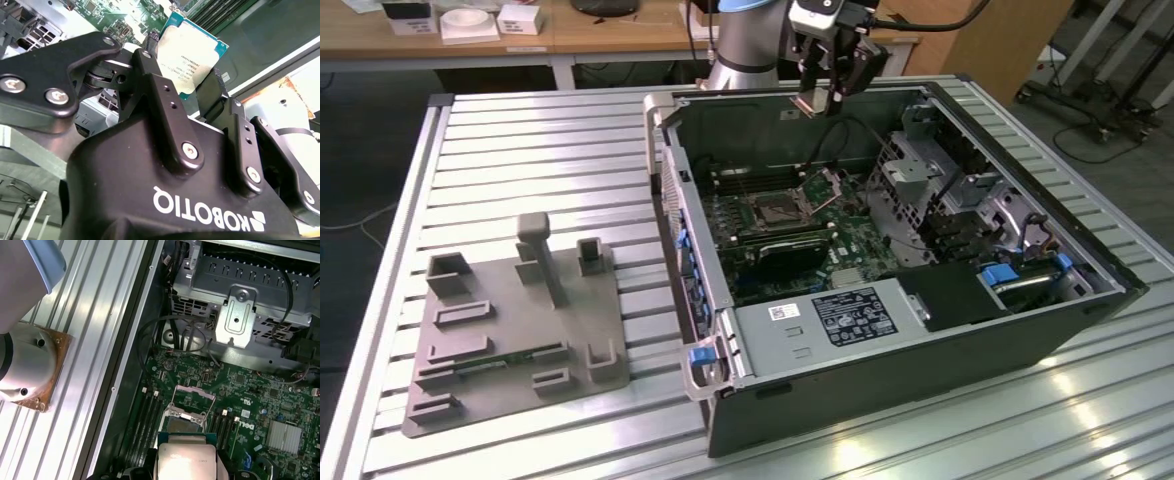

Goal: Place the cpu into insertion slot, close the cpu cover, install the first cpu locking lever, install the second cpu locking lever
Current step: 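Place the cpu into insertion slot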

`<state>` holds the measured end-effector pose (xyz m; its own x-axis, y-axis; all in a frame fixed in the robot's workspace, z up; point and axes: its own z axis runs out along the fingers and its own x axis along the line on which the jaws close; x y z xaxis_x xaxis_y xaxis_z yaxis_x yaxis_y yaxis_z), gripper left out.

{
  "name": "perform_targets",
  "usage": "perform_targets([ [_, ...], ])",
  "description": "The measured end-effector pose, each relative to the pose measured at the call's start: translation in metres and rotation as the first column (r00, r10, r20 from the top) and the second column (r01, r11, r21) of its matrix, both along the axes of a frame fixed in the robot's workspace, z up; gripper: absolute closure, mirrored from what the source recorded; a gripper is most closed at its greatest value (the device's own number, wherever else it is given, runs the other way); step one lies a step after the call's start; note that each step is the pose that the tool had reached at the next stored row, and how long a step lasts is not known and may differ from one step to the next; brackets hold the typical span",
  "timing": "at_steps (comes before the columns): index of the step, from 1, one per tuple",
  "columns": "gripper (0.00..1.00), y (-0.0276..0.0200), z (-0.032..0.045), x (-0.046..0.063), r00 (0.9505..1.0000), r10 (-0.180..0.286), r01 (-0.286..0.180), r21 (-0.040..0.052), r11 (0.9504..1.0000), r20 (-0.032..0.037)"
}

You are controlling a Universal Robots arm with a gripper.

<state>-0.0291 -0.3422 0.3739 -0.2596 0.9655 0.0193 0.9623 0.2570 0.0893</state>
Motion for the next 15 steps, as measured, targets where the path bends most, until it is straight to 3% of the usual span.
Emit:
perform_targets([
  [15,0.46,0.0000,0.0000,0.0000,1.0000,-0.006,0.006,0.0001,1.0000,0.0000],
])
